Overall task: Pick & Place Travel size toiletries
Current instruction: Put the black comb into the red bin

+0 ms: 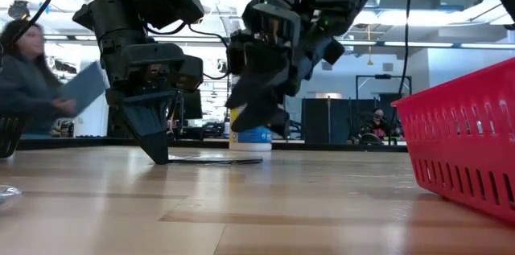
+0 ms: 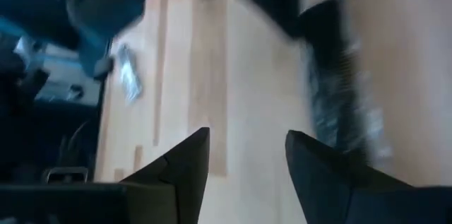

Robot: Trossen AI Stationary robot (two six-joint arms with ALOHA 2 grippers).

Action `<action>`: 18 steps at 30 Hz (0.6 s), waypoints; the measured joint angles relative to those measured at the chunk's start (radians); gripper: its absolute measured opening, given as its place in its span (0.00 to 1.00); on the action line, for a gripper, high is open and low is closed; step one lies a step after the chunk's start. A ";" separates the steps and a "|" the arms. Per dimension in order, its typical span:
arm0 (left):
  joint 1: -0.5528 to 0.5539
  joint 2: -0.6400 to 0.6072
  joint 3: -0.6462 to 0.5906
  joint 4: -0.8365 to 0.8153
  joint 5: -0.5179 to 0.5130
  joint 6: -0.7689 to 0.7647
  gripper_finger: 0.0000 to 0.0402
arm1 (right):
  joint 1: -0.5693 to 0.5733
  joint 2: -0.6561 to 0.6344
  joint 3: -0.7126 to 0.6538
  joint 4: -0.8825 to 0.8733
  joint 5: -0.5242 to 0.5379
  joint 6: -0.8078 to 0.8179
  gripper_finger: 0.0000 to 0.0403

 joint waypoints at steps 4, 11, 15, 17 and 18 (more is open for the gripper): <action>0.000 0.000 0.000 0.000 0.000 0.000 0.00 | -0.036 -0.030 0.000 -0.011 0.126 0.000 0.44; 0.000 0.000 0.000 0.000 0.000 0.000 0.00 | -0.068 -0.023 -0.010 -0.055 0.176 -0.050 0.49; 0.000 0.000 0.000 0.000 -0.002 0.002 0.00 | -0.064 -0.022 -0.026 -0.054 0.182 -0.063 0.52; 0.000 0.000 0.000 0.002 -0.004 0.016 0.00 | -0.064 -0.022 -0.026 -0.050 0.184 -0.063 0.54; -0.001 0.000 0.000 0.004 -0.009 0.020 0.00 | -0.062 -0.022 -0.026 -0.050 0.190 -0.063 0.54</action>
